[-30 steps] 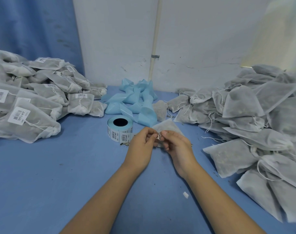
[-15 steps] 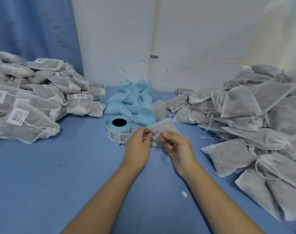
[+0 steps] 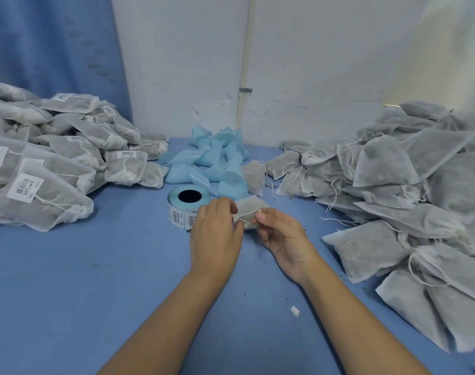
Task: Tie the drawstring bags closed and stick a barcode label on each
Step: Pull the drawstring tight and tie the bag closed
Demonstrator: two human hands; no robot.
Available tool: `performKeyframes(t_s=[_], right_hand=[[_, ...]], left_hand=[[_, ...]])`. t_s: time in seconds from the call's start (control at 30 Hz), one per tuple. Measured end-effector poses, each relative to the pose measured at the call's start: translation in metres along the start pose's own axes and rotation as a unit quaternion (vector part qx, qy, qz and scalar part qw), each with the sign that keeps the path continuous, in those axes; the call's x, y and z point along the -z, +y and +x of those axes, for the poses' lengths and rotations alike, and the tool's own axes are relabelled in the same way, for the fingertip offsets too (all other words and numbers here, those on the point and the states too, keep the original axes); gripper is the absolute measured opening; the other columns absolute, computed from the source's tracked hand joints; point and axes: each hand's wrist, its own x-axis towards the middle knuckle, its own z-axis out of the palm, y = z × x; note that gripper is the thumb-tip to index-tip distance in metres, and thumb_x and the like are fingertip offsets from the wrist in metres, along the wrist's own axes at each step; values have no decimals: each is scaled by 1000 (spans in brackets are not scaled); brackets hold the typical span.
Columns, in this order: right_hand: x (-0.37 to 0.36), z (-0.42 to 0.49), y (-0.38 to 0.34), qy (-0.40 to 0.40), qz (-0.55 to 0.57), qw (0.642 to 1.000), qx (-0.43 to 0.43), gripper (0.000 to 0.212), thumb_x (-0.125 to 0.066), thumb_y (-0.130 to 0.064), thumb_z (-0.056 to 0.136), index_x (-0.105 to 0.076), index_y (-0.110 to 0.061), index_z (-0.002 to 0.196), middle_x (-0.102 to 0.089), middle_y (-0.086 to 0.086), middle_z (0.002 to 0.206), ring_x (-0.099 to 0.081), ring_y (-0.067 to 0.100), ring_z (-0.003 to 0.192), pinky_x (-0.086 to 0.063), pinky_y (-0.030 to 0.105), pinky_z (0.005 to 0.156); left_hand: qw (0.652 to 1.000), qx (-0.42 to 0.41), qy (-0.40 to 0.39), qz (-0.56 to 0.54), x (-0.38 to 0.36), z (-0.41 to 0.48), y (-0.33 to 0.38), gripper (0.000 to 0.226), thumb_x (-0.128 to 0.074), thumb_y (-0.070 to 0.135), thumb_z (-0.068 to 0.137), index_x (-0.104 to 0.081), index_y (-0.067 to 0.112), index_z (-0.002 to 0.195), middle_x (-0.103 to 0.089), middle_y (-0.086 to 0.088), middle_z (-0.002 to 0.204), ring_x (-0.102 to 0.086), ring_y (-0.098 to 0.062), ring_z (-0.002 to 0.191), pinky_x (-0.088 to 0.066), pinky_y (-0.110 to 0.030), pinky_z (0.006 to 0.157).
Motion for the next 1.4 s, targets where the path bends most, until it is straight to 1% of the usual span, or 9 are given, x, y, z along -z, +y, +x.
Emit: performKeyframes(t_s=[0.13,0.2,0.3,0.47,0.63,0.87,1.03,1.2,1.4], right_hand=[[1,0,-1,-9,40,999,-12,11,-65,-13,69,-62,-6,77,-64,-1,68,-47,5,51,-43,13,52],[2,1,-1,-2,74,997,-15,5,-63,-13,70,-67,-11,68,-61,-1,68,-46,6,51,-42,14,51],[3,2,-2,13,98,995,-16,13,-63,-14,70,-70,-17,59,-63,-2,68,-47,7,51,-41,14,50],[3,3,1,42,93,995,-13,4,-67,-14,65,-70,-14,65,-70,3,74,-53,8,51,-45,14,50],[2,8,9,107,51,993,19,5,-66,-3,80,-66,-7,81,-67,-2,72,-57,8,63,-47,15,59],[-3,10,16,100,11,995,23,6,-66,-6,85,-70,-2,86,-74,8,88,-69,15,80,-56,21,74],[1,13,15,123,45,991,24,8,-62,-4,89,-65,-3,81,-72,8,83,-69,16,80,-58,26,79],[-2,10,15,123,67,990,30,6,-63,-5,88,-65,-2,83,-73,8,82,-70,17,79,-58,30,83],[-6,8,14,95,6,995,17,5,-65,-10,87,-65,-5,85,-71,10,83,-68,18,80,-57,29,85]], left_hand=[[995,-61,82,-20,2,-2,4,34,-56,-13,72,-59,4,101,-56,-13,101,-53,-32,94,-49,-41,67],[990,-58,106,-76,2,0,2,46,-52,-18,71,-57,4,111,-48,-12,113,-52,-28,100,-48,-32,76],[975,-1,116,-191,4,4,-2,40,-51,-12,81,-53,5,117,-39,1,115,-47,-4,97,-38,-7,82],[952,86,90,-278,4,5,-5,20,-47,10,96,-53,18,114,-54,12,105,-51,5,93,-36,0,77],[936,78,105,-327,9,5,2,26,-37,1,98,-49,24,103,-54,23,94,-51,20,84,-35,1,71],[887,144,143,-414,10,14,7,36,-37,-1,94,-48,33,100,-59,10,105,-57,6,93,-42,-6,77],[836,153,78,-521,10,11,2,29,-43,7,87,-51,28,106,-63,4,105,-63,-5,87,-49,-17,73],[860,121,-16,-495,3,3,3,62,-58,4,82,-29,28,131,-54,7,115,-58,2,97,-47,-16,85],[873,134,56,-466,1,8,10,68,-68,7,85,-25,34,129,-45,4,129,-51,-5,117,-43,-10,91]])
